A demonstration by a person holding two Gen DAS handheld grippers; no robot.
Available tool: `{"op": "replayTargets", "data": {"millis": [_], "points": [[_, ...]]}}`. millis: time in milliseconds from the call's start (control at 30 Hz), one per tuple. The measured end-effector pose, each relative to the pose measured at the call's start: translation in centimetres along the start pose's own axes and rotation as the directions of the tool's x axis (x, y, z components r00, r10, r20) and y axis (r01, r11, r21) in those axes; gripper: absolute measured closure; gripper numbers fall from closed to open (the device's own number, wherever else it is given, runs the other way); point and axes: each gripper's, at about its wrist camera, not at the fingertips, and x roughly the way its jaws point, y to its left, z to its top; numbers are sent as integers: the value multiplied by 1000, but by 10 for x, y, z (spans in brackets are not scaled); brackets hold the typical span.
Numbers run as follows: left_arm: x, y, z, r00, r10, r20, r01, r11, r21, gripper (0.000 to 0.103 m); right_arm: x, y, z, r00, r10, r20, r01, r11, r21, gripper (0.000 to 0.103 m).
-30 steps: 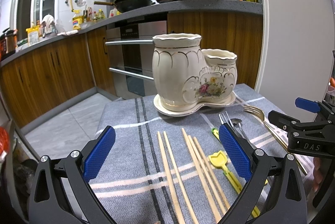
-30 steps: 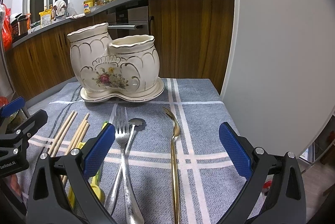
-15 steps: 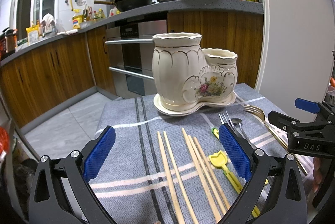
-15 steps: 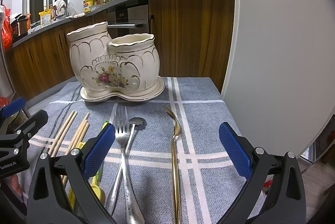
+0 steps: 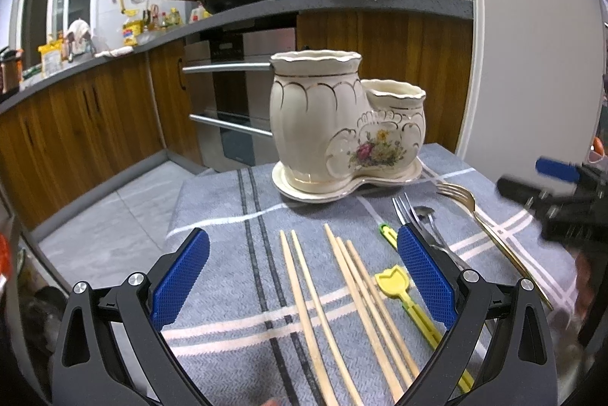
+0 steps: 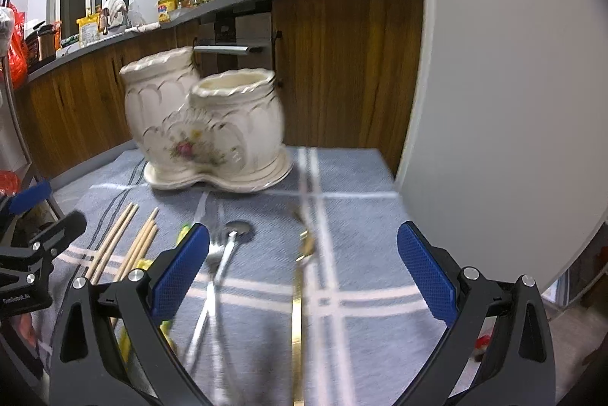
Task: Organize utensils
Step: 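Lower the left tool and close it on one wooden chopstick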
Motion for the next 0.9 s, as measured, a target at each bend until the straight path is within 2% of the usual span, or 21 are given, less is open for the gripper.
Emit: {"op": "replayTargets", "data": {"millis": [100, 200, 300, 367, 433, 533, 600, 700, 800, 900], "points": [[5, 3, -2, 1000, 2, -24, -2, 1000, 5, 5, -1, -17, 1, 998, 55, -33, -54, 998, 38, 5], [9, 6, -3, 998, -17, -52, 16, 1000, -6, 5, 7, -19, -4, 993, 72, -94, -71, 997, 18, 9], [10, 9, -4, 996, -28, -87, 28, 1000, 5, 5, 16, -12, -12, 983, 102, -150, -104, 995, -6, 25], [11, 11, -4, 994, -26, -102, 27, 1000, 12, 5, 22, -7, -16, 976, 119, -181, -124, 992, -16, 29], [11, 14, -6, 993, -31, -110, 33, 999, 13, 6, 31, -4, -20, 967, 132, -220, -136, 991, -6, 40], [13, 16, -8, 991, -17, -133, 22, 999, 34, 11, 41, -1, -23, 960, 134, -247, -139, 990, -2, 52], [17, 16, -9, 987, -13, -159, 21, 999, 47, 26, 45, 1, -25, 956, 130, -263, -136, 991, -5, 59], [20, 18, -11, 981, -21, -195, 30, 999, 41, 42, 49, 2, -26, 953, 130, -274, -139, 990, -14, 69], [24, 21, -12, 975, -15, -221, 23, 999, 33, 54, 52, 3, -26, 953, 115, -279, -129, 991, -31, 76], [30, 21, -15, 965, -8, -261, 18, 999, 36, 63, 55, 4, -28, 952, 111, -286, -127, 991, -38, 77]]}}
